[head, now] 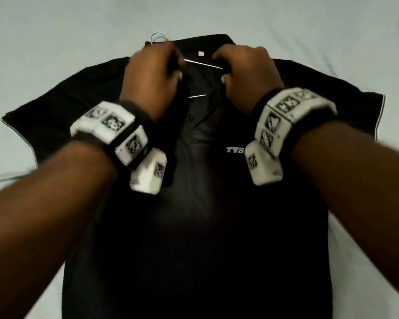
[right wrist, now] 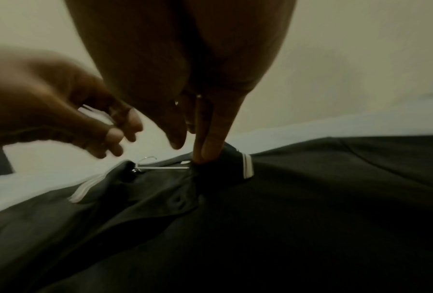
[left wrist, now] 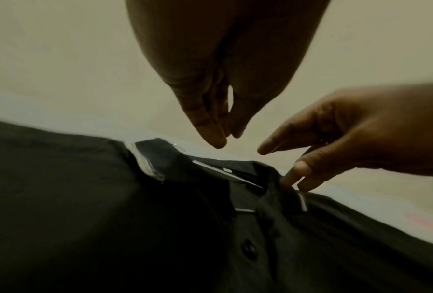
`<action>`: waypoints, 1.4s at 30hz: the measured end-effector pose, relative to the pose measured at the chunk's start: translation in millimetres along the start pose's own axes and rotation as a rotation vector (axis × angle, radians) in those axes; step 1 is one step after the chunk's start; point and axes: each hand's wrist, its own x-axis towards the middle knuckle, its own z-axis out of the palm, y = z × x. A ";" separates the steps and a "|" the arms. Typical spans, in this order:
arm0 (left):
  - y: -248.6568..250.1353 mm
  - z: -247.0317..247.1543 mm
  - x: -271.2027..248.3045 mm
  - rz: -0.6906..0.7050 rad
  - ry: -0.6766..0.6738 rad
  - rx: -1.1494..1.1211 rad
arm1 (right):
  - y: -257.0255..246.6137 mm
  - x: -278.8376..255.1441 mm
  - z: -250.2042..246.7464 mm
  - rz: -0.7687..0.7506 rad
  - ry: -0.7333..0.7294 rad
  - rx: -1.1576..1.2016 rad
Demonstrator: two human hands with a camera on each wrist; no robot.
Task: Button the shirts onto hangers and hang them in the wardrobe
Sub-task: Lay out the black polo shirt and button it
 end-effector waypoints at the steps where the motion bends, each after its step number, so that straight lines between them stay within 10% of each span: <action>1: -6.1 4.3 -18.6 -0.054 -0.011 -0.063 | -0.7 -11.6 8.2 0.090 0.055 0.066; 6: -22.0 49.9 -62.4 -0.122 -0.109 -0.174 | -16.2 -45.7 57.2 0.574 -0.141 0.283; 12: -20.1 64.4 -51.1 -0.144 -0.121 -0.181 | -29.8 -30.5 76.8 0.667 -0.060 0.309; 33: -32.4 52.9 -41.3 -0.376 -0.301 -0.694 | -26.6 -41.9 78.7 0.683 0.082 0.885; 42: -29.1 56.8 -45.7 -0.357 -0.270 -0.692 | -40.5 -33.1 75.8 0.602 -0.033 0.401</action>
